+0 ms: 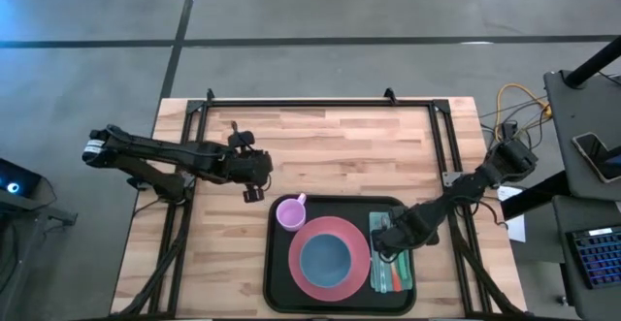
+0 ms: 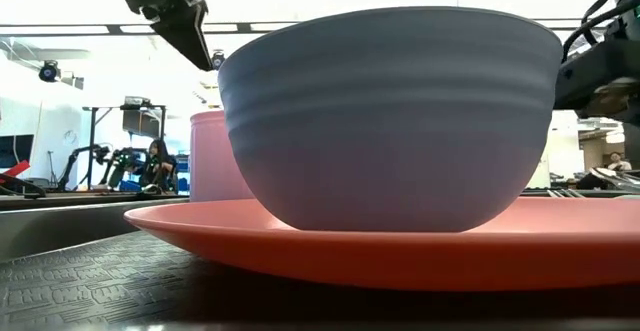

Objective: Set up tray
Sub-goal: Put the blue spoon on the blue napkin to the right of the orange knife, then return to Home Position

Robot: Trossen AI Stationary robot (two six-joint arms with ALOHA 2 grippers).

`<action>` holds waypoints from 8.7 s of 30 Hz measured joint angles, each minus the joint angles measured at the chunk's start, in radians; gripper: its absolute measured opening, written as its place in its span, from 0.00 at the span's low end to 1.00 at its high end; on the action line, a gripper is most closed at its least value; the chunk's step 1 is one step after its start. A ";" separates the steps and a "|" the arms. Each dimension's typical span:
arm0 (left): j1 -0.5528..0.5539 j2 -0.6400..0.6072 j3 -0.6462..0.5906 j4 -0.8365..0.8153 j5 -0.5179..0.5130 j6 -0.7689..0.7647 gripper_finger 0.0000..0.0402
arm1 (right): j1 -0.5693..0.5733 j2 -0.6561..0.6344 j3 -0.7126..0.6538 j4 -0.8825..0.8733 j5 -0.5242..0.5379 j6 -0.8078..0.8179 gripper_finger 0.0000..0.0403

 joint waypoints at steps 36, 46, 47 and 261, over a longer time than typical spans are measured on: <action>0.018 -0.534 -0.285 0.607 0.433 -0.161 0.19 | -0.052 -0.236 0.786 -0.370 0.945 -1.045 0.38; 0.035 -0.805 -0.632 0.978 0.480 -0.279 0.19 | -0.279 -0.444 0.099 0.820 0.325 -1.308 0.38; 0.039 -0.832 -0.640 0.974 0.476 -0.276 0.19 | -0.313 -0.455 0.041 0.931 0.243 -1.312 0.38; 0.169 -0.818 -1.164 1.038 0.366 -0.213 0.19 | -0.456 -1.584 -0.868 0.901 0.013 -2.141 0.32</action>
